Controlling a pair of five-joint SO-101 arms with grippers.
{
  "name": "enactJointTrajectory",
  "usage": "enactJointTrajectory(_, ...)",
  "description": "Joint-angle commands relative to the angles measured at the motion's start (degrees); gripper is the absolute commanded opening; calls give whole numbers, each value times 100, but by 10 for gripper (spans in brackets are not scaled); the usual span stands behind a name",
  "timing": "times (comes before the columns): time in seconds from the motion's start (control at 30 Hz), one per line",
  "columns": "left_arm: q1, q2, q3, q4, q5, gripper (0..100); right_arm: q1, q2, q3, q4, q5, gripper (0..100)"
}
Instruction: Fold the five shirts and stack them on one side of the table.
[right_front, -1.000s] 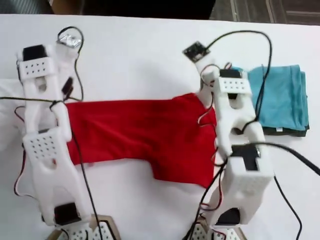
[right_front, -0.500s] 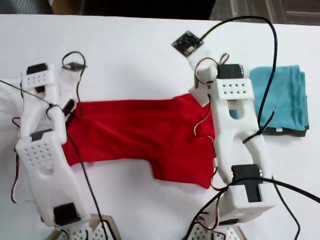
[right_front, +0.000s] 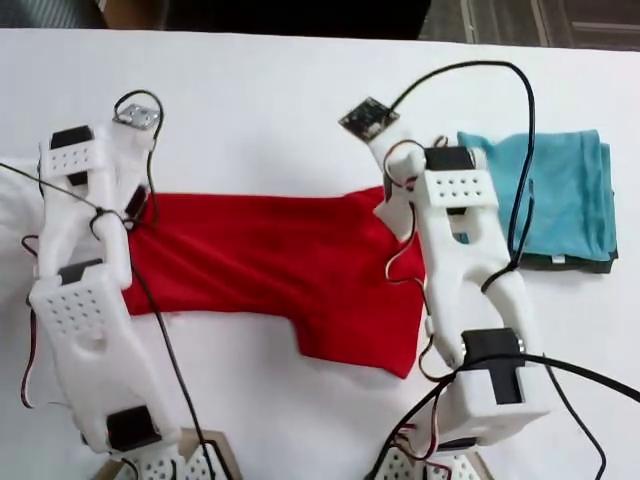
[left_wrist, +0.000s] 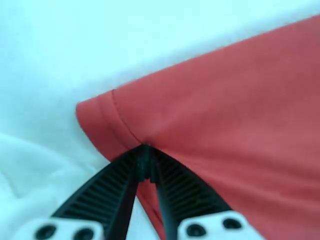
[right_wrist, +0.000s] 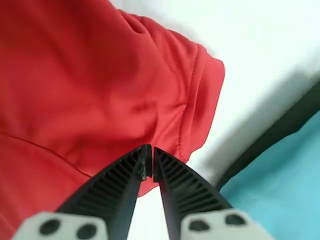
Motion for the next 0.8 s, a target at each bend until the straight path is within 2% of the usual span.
enactJointTrajectory(0.0,-18,-404,-426,747,0,26,-48,-382,0,-92,-18,20)
enactJointTrajectory(0.13,0,-677,-1332,1952,-35,26,-66,-382,0,-84,-18,20)
enactJointTrajectory(0.2,-9,-1073,-1341,2075,-193,26,-66,-382,0,-84,-18,20)
enactJointTrajectory(0.27,-70,-1574,-857,2066,-422,26,-57,-382,0,-75,-18,20)
enactJointTrajectory(0.37,-105,-2295,558,2022,-853,26,-31,-382,0,-75,-18,20)
enactJointTrajectory(0.43,-123,-2725,1631,1679,-1020,26,-31,-382,0,-75,-18,20)
enactJointTrajectory(0.6,-97,-3446,4110,132,-1169,26,-66,-382,-9,-75,-18,20)
enactJointTrajectory(0.77,-211,-3560,5288,-1046,-1196,26,-40,-382,-26,-66,-18,20)
